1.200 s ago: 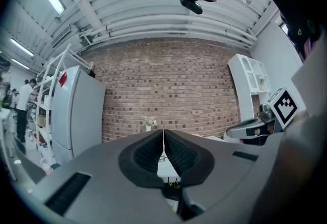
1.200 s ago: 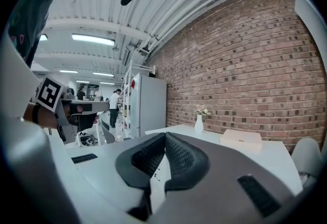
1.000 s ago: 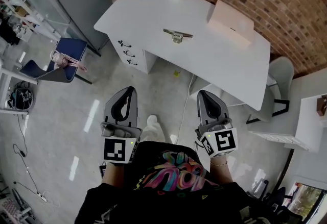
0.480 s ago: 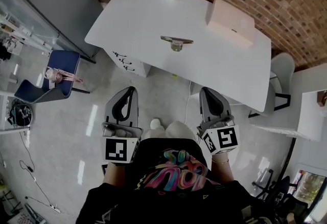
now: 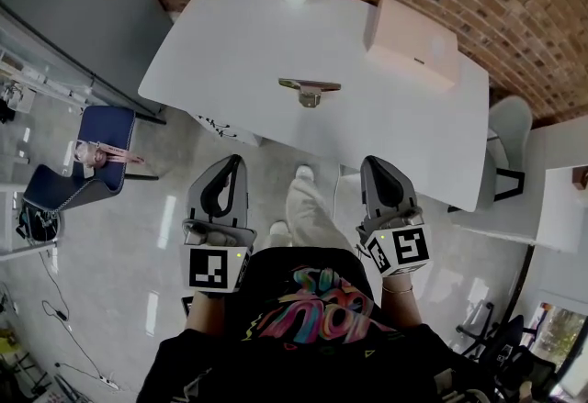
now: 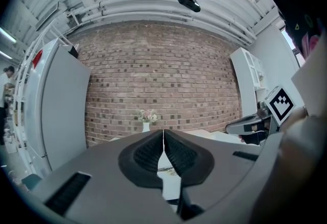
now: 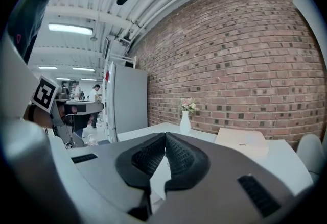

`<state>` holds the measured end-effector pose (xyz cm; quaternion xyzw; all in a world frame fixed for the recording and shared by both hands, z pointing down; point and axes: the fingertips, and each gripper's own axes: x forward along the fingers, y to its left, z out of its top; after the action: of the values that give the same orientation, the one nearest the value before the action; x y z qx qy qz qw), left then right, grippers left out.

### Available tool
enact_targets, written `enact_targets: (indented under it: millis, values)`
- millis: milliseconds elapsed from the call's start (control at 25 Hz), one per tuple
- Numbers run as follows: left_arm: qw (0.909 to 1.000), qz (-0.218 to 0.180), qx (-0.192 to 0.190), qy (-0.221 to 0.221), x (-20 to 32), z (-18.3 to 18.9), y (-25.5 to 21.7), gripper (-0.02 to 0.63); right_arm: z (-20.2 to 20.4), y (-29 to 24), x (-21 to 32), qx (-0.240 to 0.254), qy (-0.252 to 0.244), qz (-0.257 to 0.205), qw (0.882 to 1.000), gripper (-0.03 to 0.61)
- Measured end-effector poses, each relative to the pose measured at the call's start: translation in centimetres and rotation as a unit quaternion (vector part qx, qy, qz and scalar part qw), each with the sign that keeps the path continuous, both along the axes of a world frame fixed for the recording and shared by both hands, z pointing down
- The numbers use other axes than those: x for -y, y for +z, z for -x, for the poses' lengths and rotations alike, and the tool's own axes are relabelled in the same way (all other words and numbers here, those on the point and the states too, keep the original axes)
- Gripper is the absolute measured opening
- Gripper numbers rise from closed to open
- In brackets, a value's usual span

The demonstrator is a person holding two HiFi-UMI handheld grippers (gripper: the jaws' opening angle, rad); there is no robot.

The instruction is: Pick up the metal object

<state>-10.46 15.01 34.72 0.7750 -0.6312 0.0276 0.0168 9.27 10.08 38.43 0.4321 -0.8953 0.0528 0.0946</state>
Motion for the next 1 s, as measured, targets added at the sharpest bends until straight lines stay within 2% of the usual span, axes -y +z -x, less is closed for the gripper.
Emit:
enact_targets:
  millis: [240,360,480,640,760,880,1000]
  values:
    - [1.0000,-0.005,0.005,0.000,8.4,-0.7,-0.8,0.029,0.1,-0.3,8.3,0.000,-0.009,-0.007,1.000,0.020]
    - [0.9999,-0.009,-0.010,-0.010,12.7,-1.2,-1.7,0.029,0.0,-1.5,12.7,0.001,-0.016,-0.016,1.000,0.020]
    - [0.9999,-0.006,0.008,-0.001,16.1,-1.9,-2.1,0.029,-0.2,-2.6,16.2,0.003,-0.025,-0.024,0.999,0.020]
    - [0.9999,-0.010,-0.001,-0.011,19.8,-2.4,-2.9,0.029,-0.5,-3.2,19.6,0.005,-0.033,-0.028,0.999,0.020]
    - [0.9998,-0.002,0.022,-0.004,22.0,-2.8,-2.6,0.029,-0.9,-3.2,21.6,0.012,-0.035,-0.025,0.999,0.020]
    - [0.9997,0.007,0.024,-0.007,23.8,-2.9,-2.4,0.029,-1.2,-3.3,23.1,0.015,-0.034,-0.024,0.999,0.020]
    - [0.9998,-0.005,0.019,0.002,25.5,-3.4,-3.1,0.029,-1.2,-3.4,24.3,0.017,-0.031,-0.022,0.999,0.020]
